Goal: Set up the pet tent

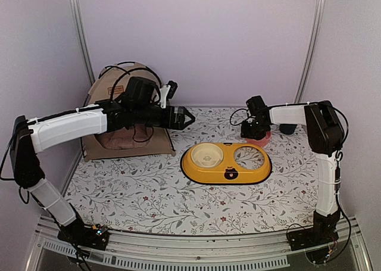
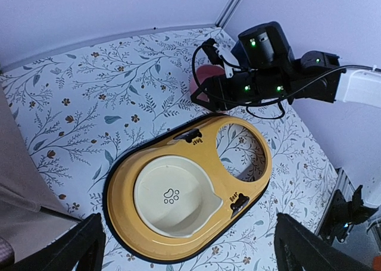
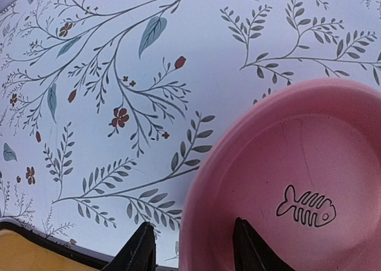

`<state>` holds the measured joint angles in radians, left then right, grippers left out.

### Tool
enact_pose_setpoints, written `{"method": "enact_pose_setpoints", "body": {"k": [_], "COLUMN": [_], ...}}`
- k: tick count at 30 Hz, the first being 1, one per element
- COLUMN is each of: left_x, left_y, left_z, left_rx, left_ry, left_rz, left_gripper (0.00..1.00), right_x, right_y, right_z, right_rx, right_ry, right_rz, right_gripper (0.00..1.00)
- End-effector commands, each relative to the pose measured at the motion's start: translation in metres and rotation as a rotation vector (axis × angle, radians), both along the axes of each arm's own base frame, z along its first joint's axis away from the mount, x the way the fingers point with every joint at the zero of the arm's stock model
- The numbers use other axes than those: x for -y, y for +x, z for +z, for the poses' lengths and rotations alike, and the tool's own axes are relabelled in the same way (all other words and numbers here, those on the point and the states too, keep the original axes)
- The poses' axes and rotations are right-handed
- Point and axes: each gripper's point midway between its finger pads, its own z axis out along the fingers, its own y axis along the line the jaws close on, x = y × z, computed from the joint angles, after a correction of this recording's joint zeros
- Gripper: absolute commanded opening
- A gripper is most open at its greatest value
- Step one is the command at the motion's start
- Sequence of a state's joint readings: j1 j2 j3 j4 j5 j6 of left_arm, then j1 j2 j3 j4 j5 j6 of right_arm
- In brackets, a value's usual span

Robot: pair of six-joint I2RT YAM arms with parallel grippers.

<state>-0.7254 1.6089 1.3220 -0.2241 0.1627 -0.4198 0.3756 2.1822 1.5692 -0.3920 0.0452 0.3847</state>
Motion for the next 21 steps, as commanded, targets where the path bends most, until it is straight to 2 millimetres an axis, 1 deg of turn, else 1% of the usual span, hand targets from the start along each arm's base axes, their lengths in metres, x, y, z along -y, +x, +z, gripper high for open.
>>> {"method": "enact_pose_setpoints", "body": {"k": [1,4,8,10,14,17,21], "left_x": [-0.01,-0.012,-0.014,-0.016,-0.02,-0.023,-0.026], "left_y": [0.005,0.003,0.0,-0.001,-0.005,-0.007,-0.008], "left_z": [0.009,0.01,0.009,0.011,0.015,0.014,0.013], "left_rx": [0.028,0.038,0.052,0.06,0.083,0.09,0.092], "left_ry": [-0.009,-0.016,-0.012,-0.012,-0.023,-0.03,-0.034], "left_rz": [0.028,0.023,0.011,0.005,-0.001,0.002,0.004], "left_gripper": [0.99,0.99,0.99,0.99,0.99,0.99,0.99], "right_x": [0.0,-0.001,0.004,0.008,0.009,0.011,0.009], "right_y": [-0.012,-0.015,-0.017,-0.019,-0.022,-0.022,-0.023], "right_z": [0.007,0.006,0.005,0.004,0.01,0.015,0.014], "right_rx": [-0.005,-0.013,-0.021,-0.033,-0.035,-0.022,-0.033], "right_ry": [-0.06,-0.086,-0.115,-0.135,-0.14,-0.144,-0.144], "right_rz": [0.03,0.04,0.039,0.037,0.037,0.036,0.051], "right_gripper": [0.44,0.42,0.39,0.35,0.28,0.28,0.27]}}
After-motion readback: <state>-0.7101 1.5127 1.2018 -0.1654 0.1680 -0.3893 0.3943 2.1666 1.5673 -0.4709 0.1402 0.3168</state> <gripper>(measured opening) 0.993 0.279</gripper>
